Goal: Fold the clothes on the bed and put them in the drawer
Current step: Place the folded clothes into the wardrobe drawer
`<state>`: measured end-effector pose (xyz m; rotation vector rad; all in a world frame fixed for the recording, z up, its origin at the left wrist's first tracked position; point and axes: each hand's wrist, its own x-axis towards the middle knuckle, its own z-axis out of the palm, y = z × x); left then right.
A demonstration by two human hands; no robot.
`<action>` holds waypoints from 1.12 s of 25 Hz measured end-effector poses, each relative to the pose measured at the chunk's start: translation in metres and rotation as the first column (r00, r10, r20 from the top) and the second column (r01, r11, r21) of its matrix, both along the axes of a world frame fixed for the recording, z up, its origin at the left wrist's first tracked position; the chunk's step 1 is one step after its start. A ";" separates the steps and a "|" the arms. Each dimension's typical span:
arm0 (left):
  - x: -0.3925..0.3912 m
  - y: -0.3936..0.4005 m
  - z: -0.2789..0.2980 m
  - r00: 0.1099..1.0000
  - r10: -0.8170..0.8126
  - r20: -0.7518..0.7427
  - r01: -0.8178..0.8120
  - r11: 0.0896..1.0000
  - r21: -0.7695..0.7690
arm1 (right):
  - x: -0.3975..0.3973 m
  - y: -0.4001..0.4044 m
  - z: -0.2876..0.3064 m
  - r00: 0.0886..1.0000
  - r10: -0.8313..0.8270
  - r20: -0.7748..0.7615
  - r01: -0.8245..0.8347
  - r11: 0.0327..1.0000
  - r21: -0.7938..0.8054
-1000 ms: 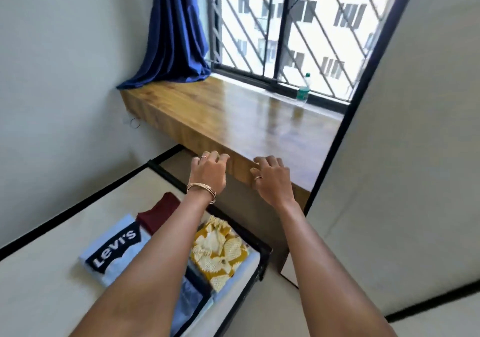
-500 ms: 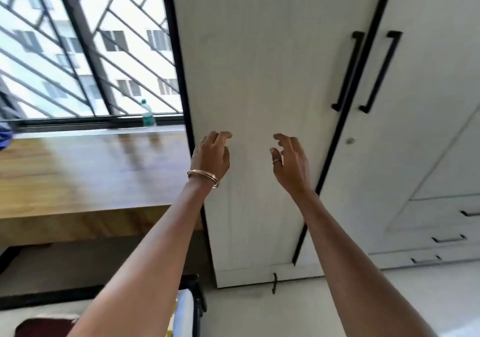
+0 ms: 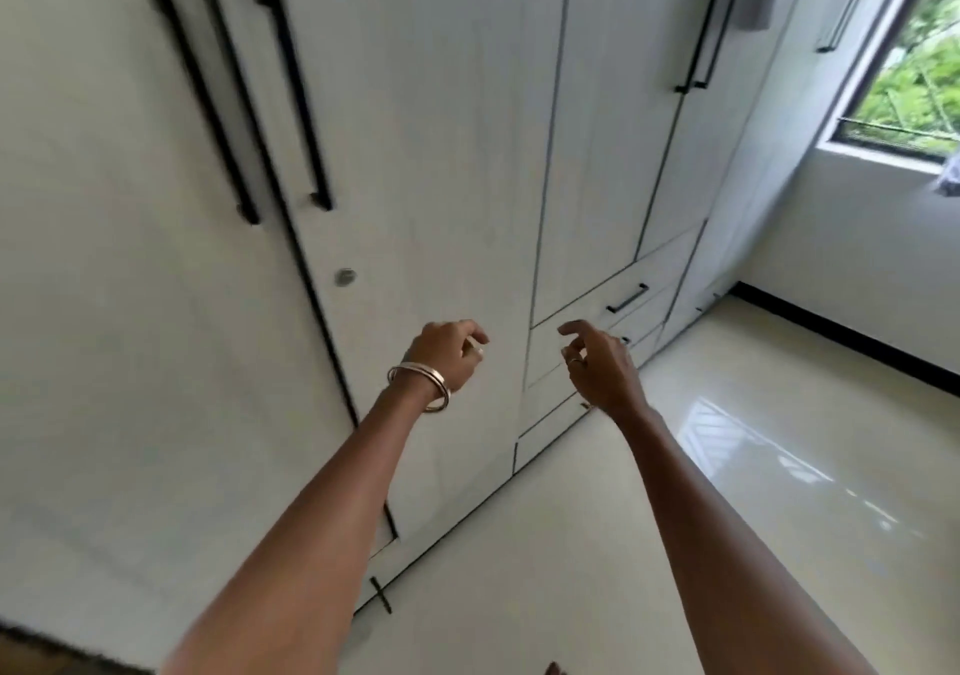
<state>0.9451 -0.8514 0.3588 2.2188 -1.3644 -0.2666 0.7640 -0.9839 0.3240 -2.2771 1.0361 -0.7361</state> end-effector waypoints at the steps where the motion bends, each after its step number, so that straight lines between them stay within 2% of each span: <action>1: -0.008 -0.040 -0.016 0.999 -0.015 -0.032 0.016 0.999 0.027 | -0.013 -0.032 -0.013 0.998 -0.025 -0.049 0.027 0.999 0.026; 8: -0.047 -0.247 -0.107 0.991 -0.114 -0.071 0.132 0.924 0.360 | -0.076 -0.227 -0.081 0.931 -0.027 -0.365 0.121 0.964 0.238; 11: -0.056 -0.313 -0.133 0.990 -0.128 -0.056 0.140 0.880 0.454 | -0.083 -0.290 -0.093 0.904 0.004 -0.428 0.136 0.945 0.296; 15: -0.060 -0.424 -0.164 0.991 -0.133 -0.031 0.133 0.889 0.438 | -0.076 -0.391 -0.120 0.898 0.027 -0.440 0.117 0.948 0.296; 19: -0.067 -0.514 -0.213 0.994 -0.026 -0.107 0.072 0.886 0.458 | -0.060 -0.472 -0.170 0.844 0.139 -0.518 0.079 0.923 0.378; 23: -0.067 -0.598 -0.247 0.977 0.069 -0.202 0.059 0.821 0.567 | -0.034 -0.561 -0.193 0.729 0.288 -0.621 -0.064 0.932 0.358; 28: -0.062 -0.651 -0.267 0.950 0.166 -0.263 0.068 0.715 0.696 | 0.024 -0.646 -0.210 0.595 0.431 -0.678 -0.354 0.898 0.260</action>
